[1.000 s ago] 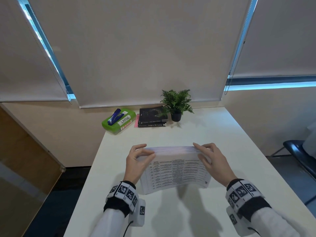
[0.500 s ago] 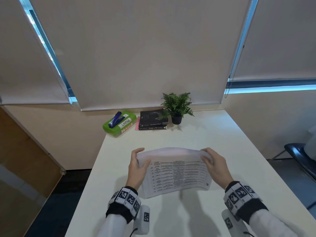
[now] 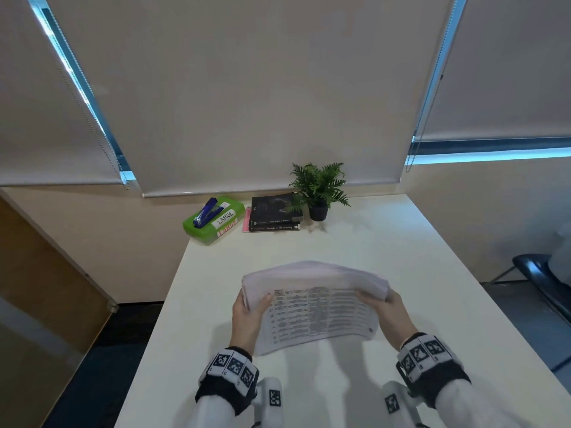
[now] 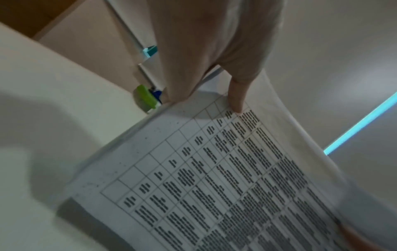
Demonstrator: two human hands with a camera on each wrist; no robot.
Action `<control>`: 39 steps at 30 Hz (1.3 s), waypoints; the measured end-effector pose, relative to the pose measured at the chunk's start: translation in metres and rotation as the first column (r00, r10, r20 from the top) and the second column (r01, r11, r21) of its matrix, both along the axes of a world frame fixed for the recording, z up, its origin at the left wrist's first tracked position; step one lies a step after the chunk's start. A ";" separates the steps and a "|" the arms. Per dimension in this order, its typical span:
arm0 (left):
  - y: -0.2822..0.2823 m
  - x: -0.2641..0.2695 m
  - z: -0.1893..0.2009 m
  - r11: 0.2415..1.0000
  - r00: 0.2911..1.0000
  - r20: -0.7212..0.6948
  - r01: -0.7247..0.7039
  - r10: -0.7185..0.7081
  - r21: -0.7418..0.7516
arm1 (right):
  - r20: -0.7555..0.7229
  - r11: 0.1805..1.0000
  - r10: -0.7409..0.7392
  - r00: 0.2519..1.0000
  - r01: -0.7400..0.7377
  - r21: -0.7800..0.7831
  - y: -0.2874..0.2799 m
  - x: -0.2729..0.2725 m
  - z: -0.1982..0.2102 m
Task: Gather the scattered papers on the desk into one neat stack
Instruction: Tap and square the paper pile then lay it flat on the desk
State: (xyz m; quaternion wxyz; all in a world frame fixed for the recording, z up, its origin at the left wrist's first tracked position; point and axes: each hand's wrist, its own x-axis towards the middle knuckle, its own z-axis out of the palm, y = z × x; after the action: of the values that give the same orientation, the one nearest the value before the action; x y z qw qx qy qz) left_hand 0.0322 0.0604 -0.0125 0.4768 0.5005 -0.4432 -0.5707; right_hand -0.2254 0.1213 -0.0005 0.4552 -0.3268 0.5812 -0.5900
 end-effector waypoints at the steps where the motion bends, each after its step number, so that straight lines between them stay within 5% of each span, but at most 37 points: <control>1: 0.001 -0.001 0.004 1.000 1.000 -0.014 -0.009 0.009 -0.012 | 0.009 1.000 -0.012 1.000 0.012 -0.021 -0.001 0.000 0.001; 5: 0.004 0.003 0.010 0.995 1.000 0.025 -0.006 0.009 -0.100 | 0.009 0.998 0.004 1.000 -0.004 -0.062 0.001 -0.006 0.008; 12: 0.002 -0.004 0.025 0.980 0.981 -0.079 -0.184 0.178 -0.081 | -0.350 0.992 -0.077 0.933 0.037 -0.121 0.004 0.003 0.021; 14: -0.004 -0.010 0.027 0.960 0.960 -0.064 -0.277 0.274 -0.044 | -0.575 0.984 -0.101 0.812 -0.003 -0.177 0.004 0.007 0.022; 18: -0.015 -0.014 0.024 0.926 0.926 0.044 -0.374 0.376 -0.041 | -0.926 0.980 -0.132 0.355 -0.093 -0.175 0.004 0.009 0.015; 21: -0.017 -0.014 0.026 0.928 0.925 0.082 -0.368 0.372 -0.061 | -0.976 0.990 -0.062 0.211 -0.109 -0.086 0.004 0.003 0.012; 27: -0.018 -0.017 0.031 0.944 0.941 0.113 -0.305 0.319 -0.126 | -0.965 0.988 -0.001 0.264 -0.150 -0.042 0.003 0.005 0.020; 34: -0.023 -0.017 0.029 0.944 0.946 0.099 -0.292 0.309 -0.153 | -0.972 0.989 0.065 0.227 -0.142 0.033 0.004 0.005 0.027; 39: -0.018 -0.008 0.025 0.977 0.979 0.130 -0.134 0.157 -0.165 | -0.960 0.982 0.176 0.217 -0.104 0.156 0.000 0.004 0.033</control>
State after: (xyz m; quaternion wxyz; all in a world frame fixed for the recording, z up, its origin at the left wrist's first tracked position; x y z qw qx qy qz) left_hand 0.0246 0.0423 0.0122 0.5222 0.5323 -0.4812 -0.4609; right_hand -0.2209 0.1212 0.0322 0.0575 -0.6591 0.7227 -0.1999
